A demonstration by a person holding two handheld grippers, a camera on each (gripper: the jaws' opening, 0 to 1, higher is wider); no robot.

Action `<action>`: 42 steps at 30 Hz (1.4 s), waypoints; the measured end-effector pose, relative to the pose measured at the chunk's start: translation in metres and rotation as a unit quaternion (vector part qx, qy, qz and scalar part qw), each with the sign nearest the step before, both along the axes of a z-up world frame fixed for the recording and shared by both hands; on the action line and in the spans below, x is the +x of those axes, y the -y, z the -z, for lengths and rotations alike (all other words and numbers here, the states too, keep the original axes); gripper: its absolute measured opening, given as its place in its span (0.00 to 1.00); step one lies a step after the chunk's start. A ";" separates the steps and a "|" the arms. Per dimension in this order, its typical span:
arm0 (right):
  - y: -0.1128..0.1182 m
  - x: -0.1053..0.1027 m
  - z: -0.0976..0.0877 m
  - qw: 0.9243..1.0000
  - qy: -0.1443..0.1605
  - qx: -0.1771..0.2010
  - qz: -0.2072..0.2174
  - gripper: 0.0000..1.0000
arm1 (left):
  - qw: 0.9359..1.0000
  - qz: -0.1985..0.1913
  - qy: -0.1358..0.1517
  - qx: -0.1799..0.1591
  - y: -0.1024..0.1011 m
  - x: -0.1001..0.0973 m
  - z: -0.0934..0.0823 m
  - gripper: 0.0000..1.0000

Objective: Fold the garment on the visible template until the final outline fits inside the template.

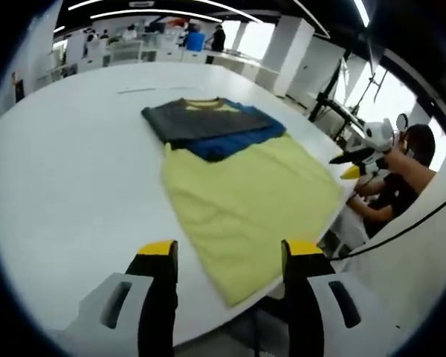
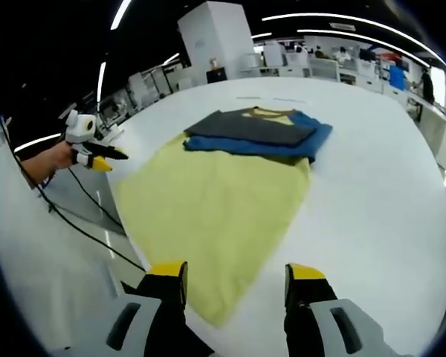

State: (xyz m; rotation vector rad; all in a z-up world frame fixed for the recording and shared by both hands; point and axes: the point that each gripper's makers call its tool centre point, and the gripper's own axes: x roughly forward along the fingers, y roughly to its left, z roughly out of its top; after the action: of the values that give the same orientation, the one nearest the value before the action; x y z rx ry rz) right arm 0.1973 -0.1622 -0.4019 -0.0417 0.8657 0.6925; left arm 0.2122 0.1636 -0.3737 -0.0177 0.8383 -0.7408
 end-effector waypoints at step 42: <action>0.005 -0.028 0.021 0.998 -0.038 -0.028 -0.048 0.15 | 0.997 0.023 -0.054 0.042 -0.009 -0.025 0.041 0.24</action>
State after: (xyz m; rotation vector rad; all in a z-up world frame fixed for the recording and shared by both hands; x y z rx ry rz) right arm 0.1691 -0.1673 -0.4229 -0.1083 0.9602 0.7644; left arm 0.1872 0.1724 -0.4143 0.0377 0.9745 -0.7529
